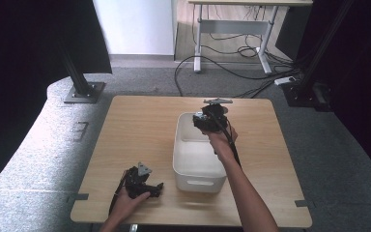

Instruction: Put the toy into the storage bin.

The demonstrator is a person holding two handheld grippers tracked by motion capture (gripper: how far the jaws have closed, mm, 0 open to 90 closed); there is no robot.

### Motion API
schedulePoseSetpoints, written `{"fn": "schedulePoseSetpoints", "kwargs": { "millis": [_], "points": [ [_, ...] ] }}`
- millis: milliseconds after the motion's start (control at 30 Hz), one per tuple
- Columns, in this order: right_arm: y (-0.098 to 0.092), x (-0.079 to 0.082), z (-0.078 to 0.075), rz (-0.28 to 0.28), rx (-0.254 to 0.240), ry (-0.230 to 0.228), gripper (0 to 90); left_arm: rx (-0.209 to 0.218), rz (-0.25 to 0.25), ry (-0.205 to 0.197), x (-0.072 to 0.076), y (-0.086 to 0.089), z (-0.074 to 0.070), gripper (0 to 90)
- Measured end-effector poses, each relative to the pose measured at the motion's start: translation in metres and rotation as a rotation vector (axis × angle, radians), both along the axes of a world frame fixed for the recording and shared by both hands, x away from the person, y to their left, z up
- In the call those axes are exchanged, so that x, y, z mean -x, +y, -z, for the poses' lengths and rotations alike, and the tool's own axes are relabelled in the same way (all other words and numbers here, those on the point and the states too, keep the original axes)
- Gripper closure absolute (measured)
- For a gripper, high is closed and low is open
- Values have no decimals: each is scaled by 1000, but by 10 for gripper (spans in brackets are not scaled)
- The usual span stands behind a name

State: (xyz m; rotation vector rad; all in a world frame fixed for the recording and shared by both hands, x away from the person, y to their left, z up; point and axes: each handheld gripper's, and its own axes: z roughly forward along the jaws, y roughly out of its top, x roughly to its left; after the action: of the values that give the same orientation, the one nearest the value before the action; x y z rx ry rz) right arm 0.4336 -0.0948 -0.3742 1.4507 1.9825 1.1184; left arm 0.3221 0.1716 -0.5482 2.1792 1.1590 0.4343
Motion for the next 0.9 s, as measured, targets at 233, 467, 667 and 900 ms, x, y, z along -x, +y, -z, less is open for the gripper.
{"fn": "schedulePoseSetpoints", "kwargs": {
  "millis": [233,467,667,900],
  "points": [
    [7,-2,1,-8,-2,4,503,0,0,0,0,0,0,9],
    [11,-6,5,-9,2,14,503,0,3,0,0,0,0,9],
    [16,-8,7,-13,2,16,503,0,5,0,0,0,0,9],
    [23,-10,9,-23,-3,21,503,1,5,-1,0,1,0,11]
  ]
}}
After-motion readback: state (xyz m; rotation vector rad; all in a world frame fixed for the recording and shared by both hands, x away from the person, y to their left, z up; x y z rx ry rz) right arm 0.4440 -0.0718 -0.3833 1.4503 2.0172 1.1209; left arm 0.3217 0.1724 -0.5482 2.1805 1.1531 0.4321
